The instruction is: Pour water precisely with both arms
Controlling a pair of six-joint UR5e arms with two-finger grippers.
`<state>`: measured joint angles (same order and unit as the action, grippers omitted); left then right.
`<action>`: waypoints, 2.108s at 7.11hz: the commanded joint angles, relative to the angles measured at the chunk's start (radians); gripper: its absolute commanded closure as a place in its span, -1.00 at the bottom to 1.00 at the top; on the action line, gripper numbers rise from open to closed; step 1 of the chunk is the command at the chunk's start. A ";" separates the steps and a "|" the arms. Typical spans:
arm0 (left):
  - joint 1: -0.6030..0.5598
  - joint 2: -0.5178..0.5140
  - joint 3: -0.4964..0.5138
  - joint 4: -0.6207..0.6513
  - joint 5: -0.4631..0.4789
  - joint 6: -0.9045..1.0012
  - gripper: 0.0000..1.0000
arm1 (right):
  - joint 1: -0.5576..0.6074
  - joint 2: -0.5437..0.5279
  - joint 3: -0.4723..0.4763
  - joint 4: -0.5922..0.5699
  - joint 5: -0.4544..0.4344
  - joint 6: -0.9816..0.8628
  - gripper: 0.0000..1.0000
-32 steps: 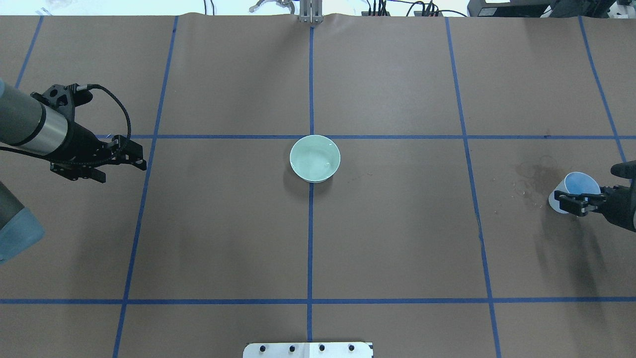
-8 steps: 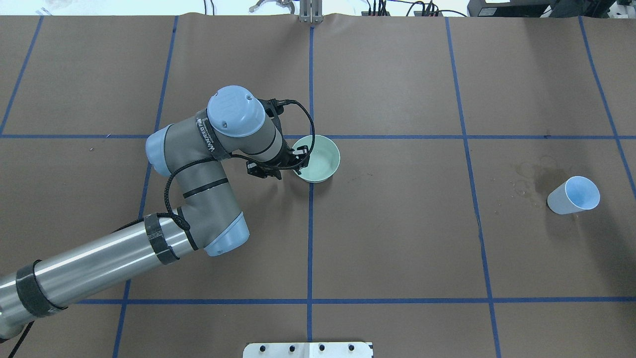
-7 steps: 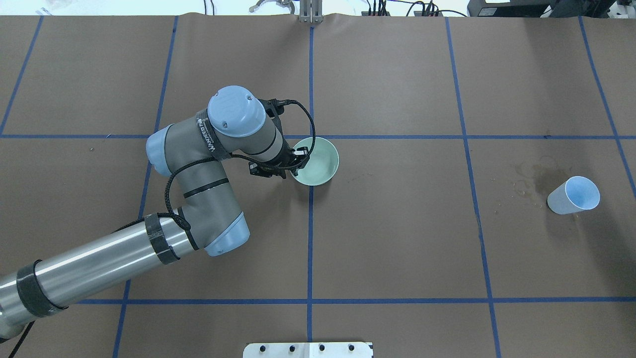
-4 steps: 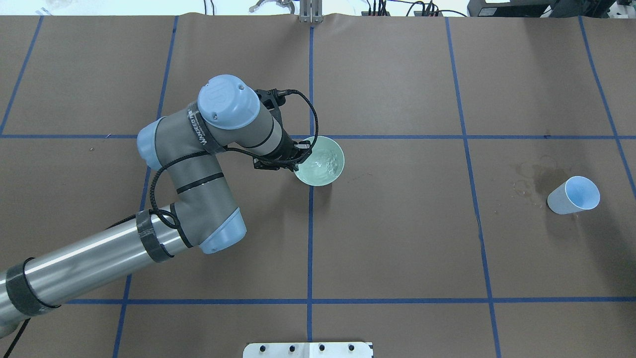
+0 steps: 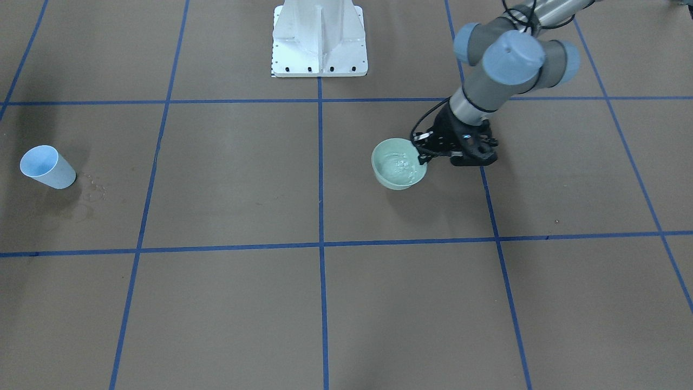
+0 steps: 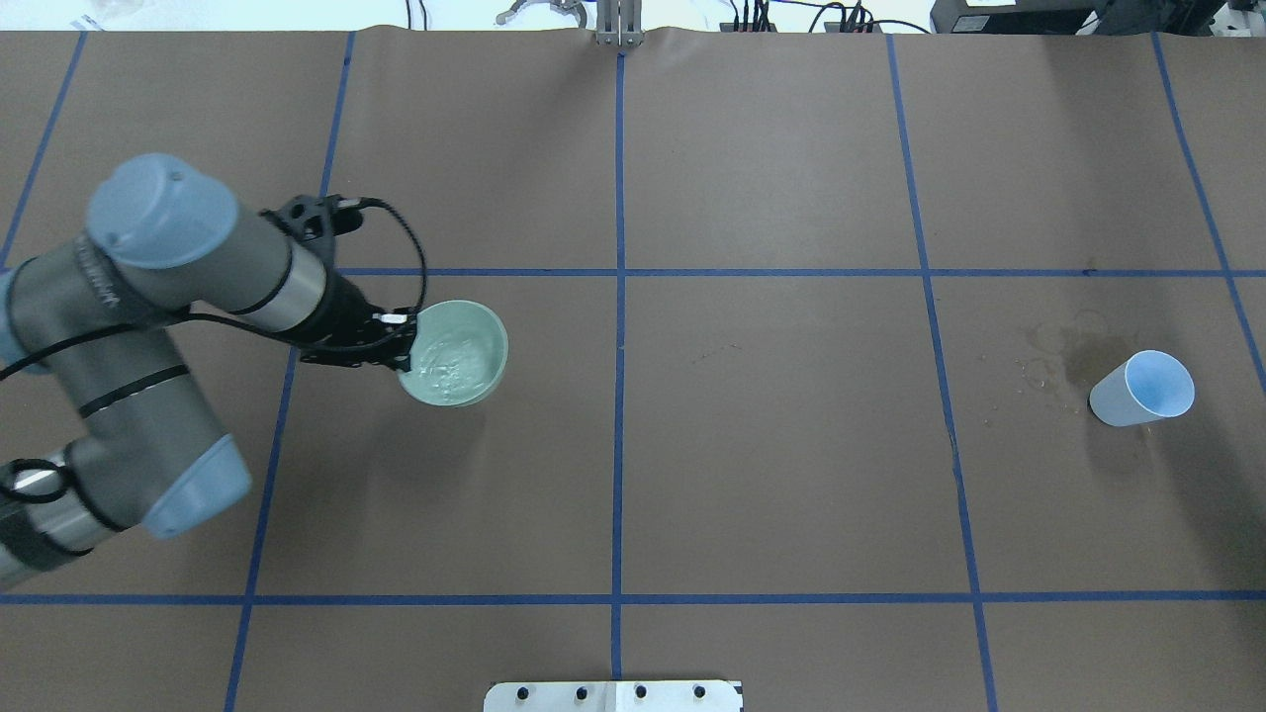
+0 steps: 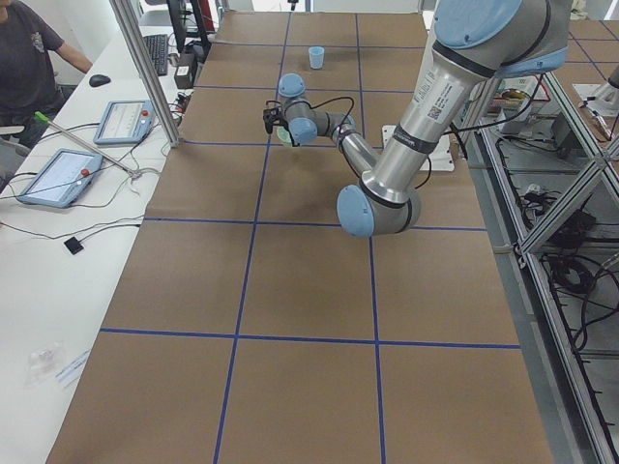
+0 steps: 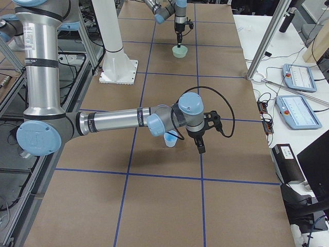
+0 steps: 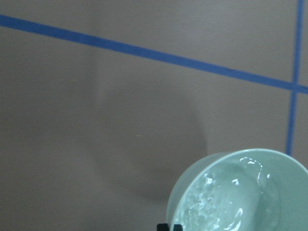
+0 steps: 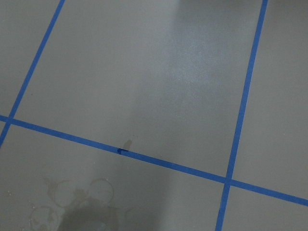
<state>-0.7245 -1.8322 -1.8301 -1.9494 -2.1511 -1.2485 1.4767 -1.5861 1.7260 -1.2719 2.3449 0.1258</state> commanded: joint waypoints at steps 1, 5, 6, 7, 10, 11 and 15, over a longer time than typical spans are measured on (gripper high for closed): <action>-0.132 0.268 -0.078 -0.002 -0.114 0.297 1.00 | -0.001 0.000 0.000 0.000 -0.003 0.000 -0.99; -0.194 0.399 -0.003 -0.002 -0.174 0.501 1.00 | 0.001 -0.003 0.003 0.002 -0.001 0.002 -0.98; -0.194 0.396 0.002 -0.002 -0.191 0.501 1.00 | 0.001 -0.003 0.007 0.002 0.002 0.002 -0.98; -0.194 0.398 -0.001 -0.002 -0.220 0.501 1.00 | 0.001 -0.005 0.009 0.002 0.004 0.002 -0.98; -0.188 0.392 0.006 -0.002 -0.227 0.501 1.00 | 0.001 -0.005 0.010 0.002 0.002 0.006 -0.98; -0.185 0.389 0.012 -0.002 -0.227 0.501 1.00 | -0.001 -0.005 0.009 0.002 -0.001 0.006 -0.98; -0.185 0.383 0.005 -0.002 -0.227 0.500 0.02 | -0.001 -0.006 0.010 0.002 0.001 0.006 -0.98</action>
<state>-0.9088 -1.4487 -1.8204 -1.9512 -2.3777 -0.7474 1.4763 -1.5920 1.7354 -1.2701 2.3449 0.1319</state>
